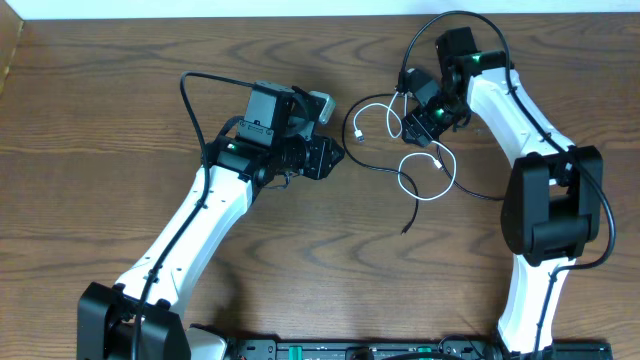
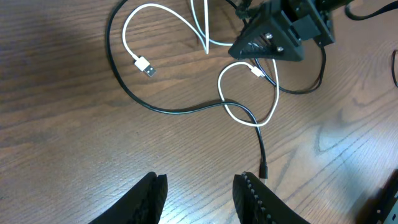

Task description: Untangle cables

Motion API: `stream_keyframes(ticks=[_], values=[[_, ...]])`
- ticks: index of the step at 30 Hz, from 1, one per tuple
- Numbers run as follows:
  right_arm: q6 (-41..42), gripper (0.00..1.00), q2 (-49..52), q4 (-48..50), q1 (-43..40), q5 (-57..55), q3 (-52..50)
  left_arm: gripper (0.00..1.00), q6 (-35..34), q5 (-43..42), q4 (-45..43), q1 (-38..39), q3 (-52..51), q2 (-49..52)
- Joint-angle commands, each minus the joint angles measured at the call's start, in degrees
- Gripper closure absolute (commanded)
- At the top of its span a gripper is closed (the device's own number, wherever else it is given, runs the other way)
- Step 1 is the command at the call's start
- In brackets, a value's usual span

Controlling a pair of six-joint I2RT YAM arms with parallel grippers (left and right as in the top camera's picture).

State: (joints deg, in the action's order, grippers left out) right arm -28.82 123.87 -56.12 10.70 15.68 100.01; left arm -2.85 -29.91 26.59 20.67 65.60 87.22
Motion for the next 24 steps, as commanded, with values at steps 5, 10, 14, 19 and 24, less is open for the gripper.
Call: stream_keyframes(ticks=[5, 10, 14, 19, 24], values=[[0.46, 0.28, 3.43, -0.02, -0.28, 1.16, 0.42, 0.6, 0.94, -0.79, 0.87, -0.24, 0.09, -0.83], [1.09, 0.28, 5.57, -0.31, -0.55, 1.22, 0.37, 0.6, 0.94, -0.76, 1.07, -0.24, 0.09, -0.83], [1.11, 0.3, 7.06, -1.64, -0.63, 1.18, 0.37, 0.6, 0.96, -0.76, 1.64, -0.24, 0.09, -0.83], [3.69, 0.33, 7.08, -1.79, -1.31, -4.94, 0.37, 0.6, 1.18, -0.76, 1.68, -0.24, 0.09, -0.83], [4.61, 0.62, 7.08, -3.5, -3.54, -7.85, 0.37, 0.6, 1.2, -0.79, 1.64, -0.24, 0.09, -0.83]])
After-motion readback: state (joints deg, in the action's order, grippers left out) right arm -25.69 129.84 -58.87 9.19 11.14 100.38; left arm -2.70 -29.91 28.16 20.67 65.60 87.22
